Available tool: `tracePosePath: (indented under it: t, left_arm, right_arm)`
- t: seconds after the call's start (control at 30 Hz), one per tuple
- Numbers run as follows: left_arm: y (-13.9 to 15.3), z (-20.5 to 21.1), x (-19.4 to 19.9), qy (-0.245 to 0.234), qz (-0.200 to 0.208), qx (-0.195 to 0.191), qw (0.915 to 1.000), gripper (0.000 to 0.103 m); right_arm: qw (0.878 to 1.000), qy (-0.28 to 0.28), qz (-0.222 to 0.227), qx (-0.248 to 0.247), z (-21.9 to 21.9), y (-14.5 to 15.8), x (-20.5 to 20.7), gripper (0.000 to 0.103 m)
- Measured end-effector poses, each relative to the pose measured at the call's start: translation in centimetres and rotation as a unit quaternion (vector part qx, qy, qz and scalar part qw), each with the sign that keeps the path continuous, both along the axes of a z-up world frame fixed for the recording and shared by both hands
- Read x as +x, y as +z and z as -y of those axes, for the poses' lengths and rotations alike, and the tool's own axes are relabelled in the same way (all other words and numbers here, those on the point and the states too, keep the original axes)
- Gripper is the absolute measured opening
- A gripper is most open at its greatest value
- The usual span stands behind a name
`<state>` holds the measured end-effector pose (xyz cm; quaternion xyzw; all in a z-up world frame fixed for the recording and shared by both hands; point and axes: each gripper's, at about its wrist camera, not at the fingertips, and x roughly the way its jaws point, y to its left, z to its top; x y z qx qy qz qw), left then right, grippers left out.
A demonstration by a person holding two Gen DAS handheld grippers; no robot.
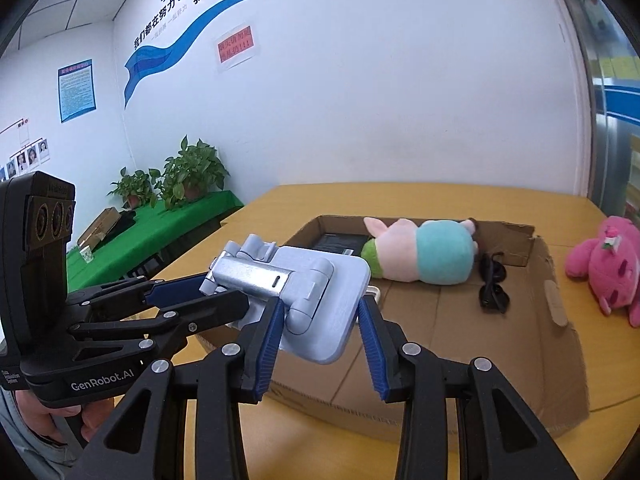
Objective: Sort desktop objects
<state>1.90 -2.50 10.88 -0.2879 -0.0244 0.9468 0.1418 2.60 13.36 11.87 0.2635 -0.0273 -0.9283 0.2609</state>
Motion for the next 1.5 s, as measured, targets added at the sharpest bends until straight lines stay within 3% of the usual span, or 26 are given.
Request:
tracePosePath:
  t: [0.27,0.5,0.73,0.87,1.0,1.13,1.2,1.23,1.27,1.33,1.4,1.5]
  left_arm:
    - [-4.5,3.1,-4.4,0.035,0.087,-0.018,0.9955,0.041]
    - [-9.0,3.6,-6.5,0.045,0.177,-0.058,0.9816,0.041]
    - [-9.8,3.3,-7.8,0.05,0.215,-0.113,0.9689,0.04]
    - [-10.5,2.5,-8.3,0.057,0.23,-0.164,0.9577,0.034]
    - [-10.3,3.0,-8.4,0.061,0.228,-0.152,0.9599,0.037]
    - [-8.7,3.8,-7.4,0.068,0.196,-0.108,0.9723,0.038]
    - [-6.5,4.0,-5.9,0.07,0.144,-0.077,0.9841,0.04]
    - [-5.7,3.9,-5.3,0.07,0.12,-0.067,0.9881,0.049]
    - [-4.5,3.7,-4.1,0.07,0.078,-0.051,0.9932,0.064]
    - [-3.3,3.1,-2.2,0.074,0.011,-0.028,0.9968,0.083]
    - [-3.2,1.8,-0.8,0.07,-0.042,-0.021,0.9965,0.084]
    - [-5.2,-0.9,-0.6,0.087,-0.054,-0.062,0.9928,0.084]
  right_arm:
    - [0.995,0.04,0.087,-0.004,3.6,-4.6,-6.1,0.037]
    - [0.976,0.047,0.213,-0.017,5.2,-10.7,-10.3,0.037]
    - [0.958,0.042,0.283,-0.025,6.0,-13.3,-12.0,0.036]
    - [0.951,0.043,0.305,-0.014,6.6,-14.1,-12.4,0.033]
    - [0.944,0.046,0.324,-0.028,6.8,-14.8,-12.6,0.03]
    - [0.958,0.031,0.283,-0.028,5.5,-12.7,-11.7,0.031]
    - [0.972,0.014,0.234,-0.027,3.9,-10.1,-10.6,0.045]
    - [0.978,0.002,0.206,-0.023,3.0,-8.8,-9.8,0.063]
    - [0.985,-0.015,0.171,-0.015,1.9,-7.3,-8.8,0.085]
    - [0.993,-0.062,0.101,0.006,-0.2,-5.0,-6.4,0.103]
    - [0.994,-0.104,0.041,0.015,-2.2,-3.8,-4.2,0.103]
    - [0.991,-0.136,0.0,0.019,-4.2,-4.6,-2.0,0.103]
